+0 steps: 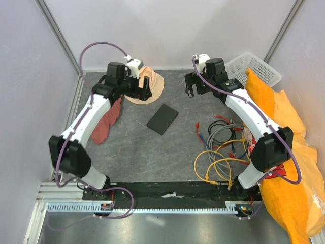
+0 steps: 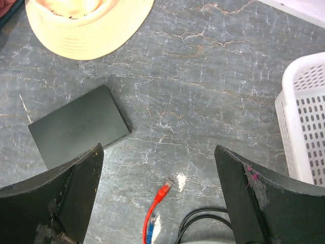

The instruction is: Pull the plug from the switch port

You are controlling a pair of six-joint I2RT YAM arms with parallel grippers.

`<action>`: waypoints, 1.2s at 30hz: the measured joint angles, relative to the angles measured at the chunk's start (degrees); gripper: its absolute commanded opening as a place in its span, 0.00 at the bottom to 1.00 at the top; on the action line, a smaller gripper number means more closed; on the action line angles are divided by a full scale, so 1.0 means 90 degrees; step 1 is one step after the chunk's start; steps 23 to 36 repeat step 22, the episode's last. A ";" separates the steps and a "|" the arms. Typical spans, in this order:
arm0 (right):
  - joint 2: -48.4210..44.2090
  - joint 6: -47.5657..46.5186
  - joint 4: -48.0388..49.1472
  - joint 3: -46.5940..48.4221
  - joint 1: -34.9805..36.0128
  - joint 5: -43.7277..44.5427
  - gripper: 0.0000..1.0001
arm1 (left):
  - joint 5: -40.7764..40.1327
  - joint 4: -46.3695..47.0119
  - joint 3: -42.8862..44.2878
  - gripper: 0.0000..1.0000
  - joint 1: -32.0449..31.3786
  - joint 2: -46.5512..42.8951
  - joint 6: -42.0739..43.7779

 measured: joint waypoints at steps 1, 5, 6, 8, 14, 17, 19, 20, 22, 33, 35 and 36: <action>0.0015 0.0070 0.0032 0.0000 0.0017 0.0056 0.98 | -0.0102 0.0221 -0.0267 1.00 0.0058 -0.0294 -0.0015; 0.0129 0.0260 0.0090 0.0000 0.0126 0.0199 0.98 | -0.0500 0.1239 -0.1299 1.00 0.0168 -0.1316 -0.0053; 0.0155 0.0291 0.0090 0.0000 0.0158 0.0236 0.98 | -0.0617 0.1404 -0.1387 1.00 0.0155 -0.1411 -0.0083; 0.0202 0.0335 0.0097 0.0000 0.0221 0.0284 0.98 | -0.0843 0.1770 -0.1452 1.00 0.0146 -0.1435 -0.0136; 0.0408 0.0359 0.0036 0.0243 0.0372 0.0362 0.98 | -0.1020 0.2674 -0.2370 1.00 0.0170 -0.1569 -0.0010; 0.0651 0.0359 0.0036 0.0500 0.0440 0.0335 0.98 | -0.0942 0.2854 -0.2987 1.00 0.0236 -0.1838 -0.0024; 0.0806 0.0362 0.0039 0.0597 0.0495 0.0338 0.98 | -0.0903 0.2970 -0.3344 1.00 0.0308 -0.2091 -0.0100; 0.0867 0.0362 0.0049 0.0612 0.0534 0.0338 0.98 | -0.0894 0.3024 -0.3478 1.00 0.0333 -0.2212 -0.0117; 0.0950 0.0352 0.0036 0.0612 0.0617 0.0338 0.98 | -0.0877 0.3186 -0.3730 1.00 0.0381 -0.2431 -0.0117; 0.0950 0.0352 0.0036 0.0612 0.0617 0.0338 0.98 | -0.0877 0.3186 -0.3730 1.00 0.0381 -0.2431 -0.0117; 0.0950 0.0352 0.0036 0.0612 0.0617 0.0338 0.98 | -0.0877 0.3186 -0.3730 1.00 0.0381 -0.2431 -0.0117; 0.0950 0.0352 0.0036 0.0612 0.0617 0.0338 0.98 | -0.0877 0.3186 -0.3730 1.00 0.0381 -0.2431 -0.0117</action>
